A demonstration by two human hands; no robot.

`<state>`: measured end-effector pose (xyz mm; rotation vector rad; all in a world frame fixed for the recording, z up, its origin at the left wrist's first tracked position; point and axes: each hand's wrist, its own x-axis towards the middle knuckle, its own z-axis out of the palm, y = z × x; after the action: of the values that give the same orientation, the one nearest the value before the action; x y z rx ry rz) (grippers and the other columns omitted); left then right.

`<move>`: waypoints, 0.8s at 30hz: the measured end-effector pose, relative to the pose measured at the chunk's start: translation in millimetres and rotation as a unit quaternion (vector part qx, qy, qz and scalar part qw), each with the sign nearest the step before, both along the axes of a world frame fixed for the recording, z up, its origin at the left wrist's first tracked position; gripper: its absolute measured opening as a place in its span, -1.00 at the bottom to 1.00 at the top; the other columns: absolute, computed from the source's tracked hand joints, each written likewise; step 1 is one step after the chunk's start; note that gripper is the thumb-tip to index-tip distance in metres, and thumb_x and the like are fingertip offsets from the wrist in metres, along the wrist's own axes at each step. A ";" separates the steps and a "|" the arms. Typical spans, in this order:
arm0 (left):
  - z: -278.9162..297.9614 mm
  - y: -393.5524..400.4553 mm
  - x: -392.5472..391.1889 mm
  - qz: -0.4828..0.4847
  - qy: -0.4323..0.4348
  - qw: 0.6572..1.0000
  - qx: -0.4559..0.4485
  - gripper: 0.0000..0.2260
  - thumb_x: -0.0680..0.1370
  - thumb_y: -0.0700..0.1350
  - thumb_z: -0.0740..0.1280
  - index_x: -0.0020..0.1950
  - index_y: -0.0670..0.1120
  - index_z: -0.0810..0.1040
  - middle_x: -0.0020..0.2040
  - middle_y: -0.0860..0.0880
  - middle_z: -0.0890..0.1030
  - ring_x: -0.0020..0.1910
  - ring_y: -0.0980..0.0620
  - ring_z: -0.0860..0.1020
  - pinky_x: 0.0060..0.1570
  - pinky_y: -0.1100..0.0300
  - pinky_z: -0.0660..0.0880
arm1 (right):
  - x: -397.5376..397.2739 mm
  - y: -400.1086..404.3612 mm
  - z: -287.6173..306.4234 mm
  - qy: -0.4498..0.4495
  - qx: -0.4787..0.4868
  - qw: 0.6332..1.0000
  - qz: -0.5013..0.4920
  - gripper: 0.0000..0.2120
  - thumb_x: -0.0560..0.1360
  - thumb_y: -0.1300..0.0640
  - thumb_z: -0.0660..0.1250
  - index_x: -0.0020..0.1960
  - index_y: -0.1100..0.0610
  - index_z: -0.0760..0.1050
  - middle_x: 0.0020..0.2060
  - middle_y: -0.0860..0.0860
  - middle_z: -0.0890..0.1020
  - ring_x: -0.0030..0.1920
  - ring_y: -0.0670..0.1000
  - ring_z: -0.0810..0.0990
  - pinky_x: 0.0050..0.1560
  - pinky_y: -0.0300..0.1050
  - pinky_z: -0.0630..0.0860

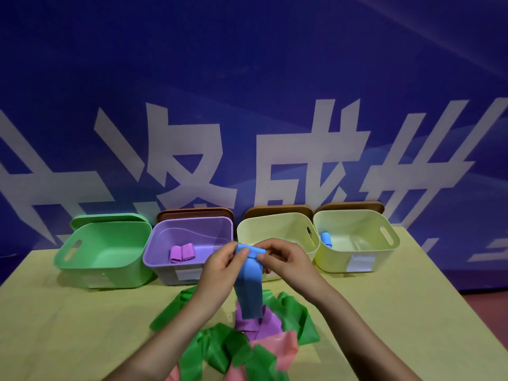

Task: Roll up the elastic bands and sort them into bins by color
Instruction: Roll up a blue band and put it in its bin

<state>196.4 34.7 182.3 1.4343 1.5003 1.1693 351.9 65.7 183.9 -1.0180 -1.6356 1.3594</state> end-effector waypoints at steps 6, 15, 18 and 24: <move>-5.8 2.8 -0.9 -0.013 0.011 1.000 0.012 -0.82 0.60 -0.12 0.27 -0.10 -0.21 0.55 -0.20 -0.24 0.56 -0.23 -0.02 0.49 -0.20 0.11 0.41 | -4.7 -0.6 -0.8 0.012 -0.004 0.999 -0.043 -0.89 0.52 0.33 0.33 -0.09 0.19 0.61 -0.41 -0.05 0.57 -0.40 -0.11 0.50 -0.28 -0.27 0.45; 3.9 -1.1 9.6 -0.071 -0.294 0.941 -0.151 -0.63 0.43 0.09 0.24 0.08 -0.13 0.57 -0.10 -0.21 0.67 -0.15 -0.15 0.64 0.00 -0.09 0.54 | -8.5 -1.2 10.5 0.053 0.019 0.994 -0.098 -0.91 0.50 0.32 0.36 -0.16 0.20 0.58 -0.35 0.05 0.56 -0.41 -0.17 0.48 -0.31 -0.32 0.44; 5.5 -3.6 14.0 -0.110 -0.329 0.923 -0.170 -0.56 0.46 0.09 0.17 0.20 -0.15 0.52 0.03 -0.32 0.61 -0.12 -0.21 0.63 -0.05 -0.05 0.58 | -6.8 0.0 12.6 0.044 0.022 0.993 -0.104 -0.88 0.50 0.29 0.37 -0.19 0.14 0.58 -0.40 -0.03 0.55 -0.40 -0.14 0.49 -0.33 -0.31 0.43; 2.2 -7.3 18.7 -0.136 -0.376 0.902 -0.164 -0.65 0.48 -0.05 0.20 0.17 -0.21 0.52 -0.08 -0.26 0.65 -0.13 -0.18 0.65 -0.11 0.03 0.61 | -0.8 1.1 20.8 0.091 0.011 0.989 -0.113 -0.87 0.52 0.31 0.33 -0.19 0.32 0.54 -0.41 0.01 0.51 -0.43 -0.14 0.43 -0.33 -0.31 0.41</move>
<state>215.1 27.4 184.5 0.7811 0.8599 1.0550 351.1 66.7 204.7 -1.0012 -1.3542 1.2420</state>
